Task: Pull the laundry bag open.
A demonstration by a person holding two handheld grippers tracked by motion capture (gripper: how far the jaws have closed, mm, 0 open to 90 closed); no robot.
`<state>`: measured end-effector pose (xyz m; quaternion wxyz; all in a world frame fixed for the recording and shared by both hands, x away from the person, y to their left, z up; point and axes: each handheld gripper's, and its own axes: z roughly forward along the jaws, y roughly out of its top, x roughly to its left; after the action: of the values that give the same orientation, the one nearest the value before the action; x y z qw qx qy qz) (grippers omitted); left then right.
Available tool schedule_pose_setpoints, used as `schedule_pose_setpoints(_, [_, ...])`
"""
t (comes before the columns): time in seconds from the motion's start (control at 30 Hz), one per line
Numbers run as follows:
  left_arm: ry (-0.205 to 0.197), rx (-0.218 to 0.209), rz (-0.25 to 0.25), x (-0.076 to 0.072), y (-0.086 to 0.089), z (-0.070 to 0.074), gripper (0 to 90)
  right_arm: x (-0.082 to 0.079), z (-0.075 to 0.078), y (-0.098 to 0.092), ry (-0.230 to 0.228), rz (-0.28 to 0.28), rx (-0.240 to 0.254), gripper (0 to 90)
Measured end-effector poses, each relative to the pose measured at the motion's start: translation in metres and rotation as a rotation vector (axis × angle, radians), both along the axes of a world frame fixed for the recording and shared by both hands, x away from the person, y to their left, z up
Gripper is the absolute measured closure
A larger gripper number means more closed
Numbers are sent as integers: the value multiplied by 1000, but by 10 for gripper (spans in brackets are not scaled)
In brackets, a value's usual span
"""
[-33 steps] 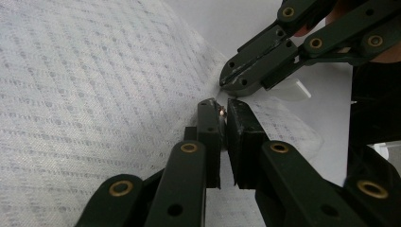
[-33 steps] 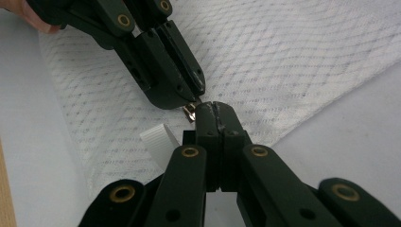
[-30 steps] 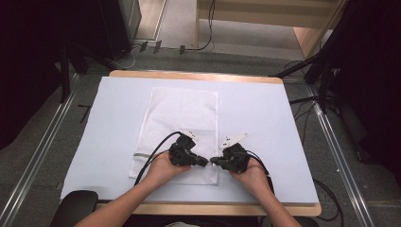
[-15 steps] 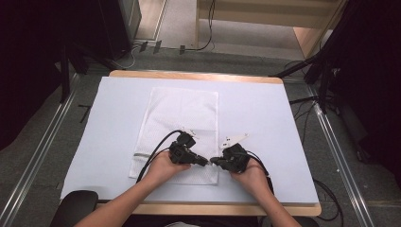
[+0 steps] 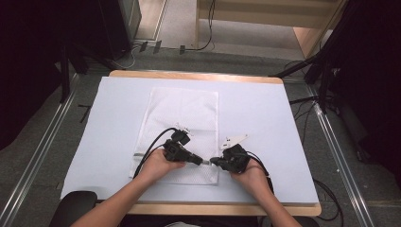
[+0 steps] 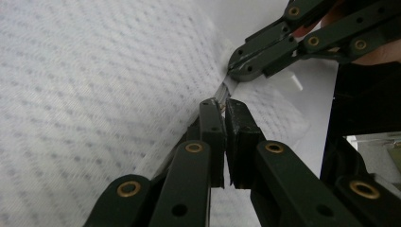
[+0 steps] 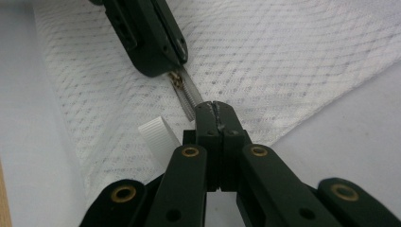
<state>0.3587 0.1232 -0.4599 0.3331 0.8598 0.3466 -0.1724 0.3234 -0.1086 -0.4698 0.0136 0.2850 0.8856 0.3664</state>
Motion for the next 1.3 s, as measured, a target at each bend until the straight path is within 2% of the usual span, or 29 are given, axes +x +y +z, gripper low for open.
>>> schedule_pose_setpoints(0.1, [27,-9,13,3,8,0,882,0,0,0,-2,3,-1,900])
schedule_pose_setpoints(0.3, [15,-5,19,4,19,4,882,1,0,-1,1,10,3,900])
schedule_pose_setpoints(0.5, [34,-8,52,4,32,6,882,1,1,0,-1,21,-7,900])
schedule_pose_setpoints(0.83, [45,-12,75,5,53,10,881,3,1,0,-7,37,-12,900])
schedule_pose_setpoints(1.3, [61,13,97,4,72,16,881,3,1,1,-2,38,-13,900])
